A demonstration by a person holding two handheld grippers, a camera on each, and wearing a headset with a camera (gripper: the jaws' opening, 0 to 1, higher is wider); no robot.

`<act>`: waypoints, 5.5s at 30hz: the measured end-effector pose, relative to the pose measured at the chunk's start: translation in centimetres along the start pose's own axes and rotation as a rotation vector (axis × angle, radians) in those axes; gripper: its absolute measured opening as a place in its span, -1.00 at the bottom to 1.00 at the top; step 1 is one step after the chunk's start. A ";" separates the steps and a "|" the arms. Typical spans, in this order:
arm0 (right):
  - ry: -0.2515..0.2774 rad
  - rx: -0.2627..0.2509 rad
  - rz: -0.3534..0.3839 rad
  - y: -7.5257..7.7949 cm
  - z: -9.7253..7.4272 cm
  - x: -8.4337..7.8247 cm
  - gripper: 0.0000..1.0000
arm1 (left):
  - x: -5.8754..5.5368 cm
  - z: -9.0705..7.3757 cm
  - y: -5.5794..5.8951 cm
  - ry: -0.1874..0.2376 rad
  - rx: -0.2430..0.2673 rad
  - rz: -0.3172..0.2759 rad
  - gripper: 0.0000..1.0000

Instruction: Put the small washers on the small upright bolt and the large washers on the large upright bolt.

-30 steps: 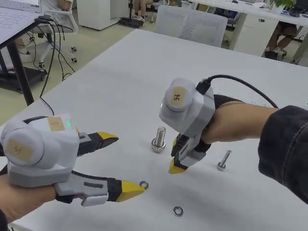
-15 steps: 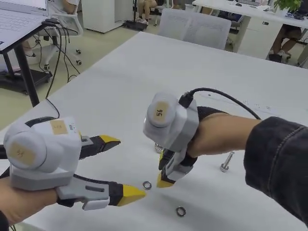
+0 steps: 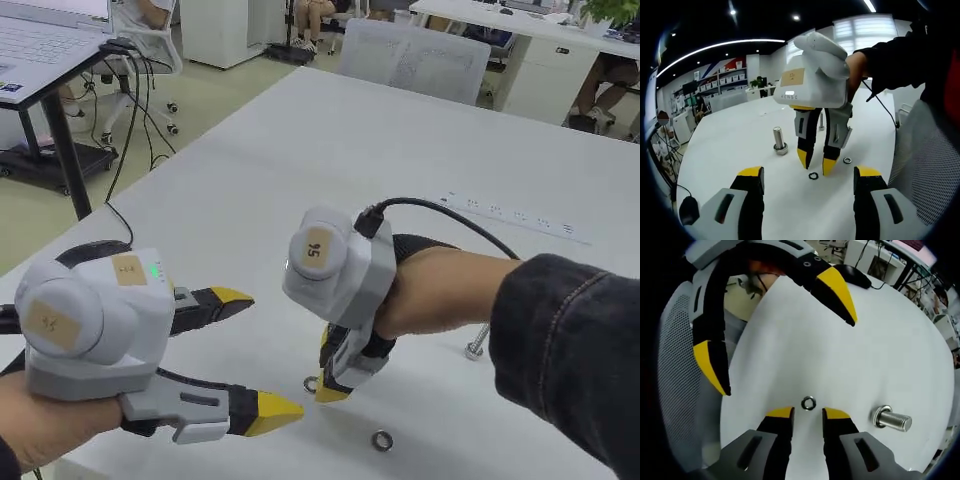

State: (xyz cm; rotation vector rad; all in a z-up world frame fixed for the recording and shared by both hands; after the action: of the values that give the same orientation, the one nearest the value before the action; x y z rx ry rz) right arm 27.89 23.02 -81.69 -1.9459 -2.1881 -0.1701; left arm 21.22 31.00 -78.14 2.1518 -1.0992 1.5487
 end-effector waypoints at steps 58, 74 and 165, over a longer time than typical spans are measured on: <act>-0.011 -0.015 -0.030 -0.1 0.5 0.2 -0.74 | -0.2 0.5 0.4 -0.012 -0.023 -0.002 0.41; -0.004 -0.031 0.021 1.2 -1.6 -1.3 -0.74 | 0.4 1.4 0.4 -0.010 -0.048 0.017 0.41; -0.040 -0.130 0.351 8.8 -10.1 -14.5 -0.74 | 2.4 5.6 1.0 0.011 -0.153 0.054 0.41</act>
State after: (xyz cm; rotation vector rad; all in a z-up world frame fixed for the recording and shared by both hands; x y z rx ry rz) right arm 38.97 7.79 -75.68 -2.3850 -1.8590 -0.2226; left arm 24.68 25.90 -78.39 2.0260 -1.2397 1.4461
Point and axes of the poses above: the centre of the closed fingertips' face, and the gripper's own axes: z roughly forward along the fingers, y roughly to its right, x roughly out of its top, the point moved 6 cm from there along -z, roughly backward along the fingers, and after that the axes turned 11 degrees about z, right-handed, at the moved point
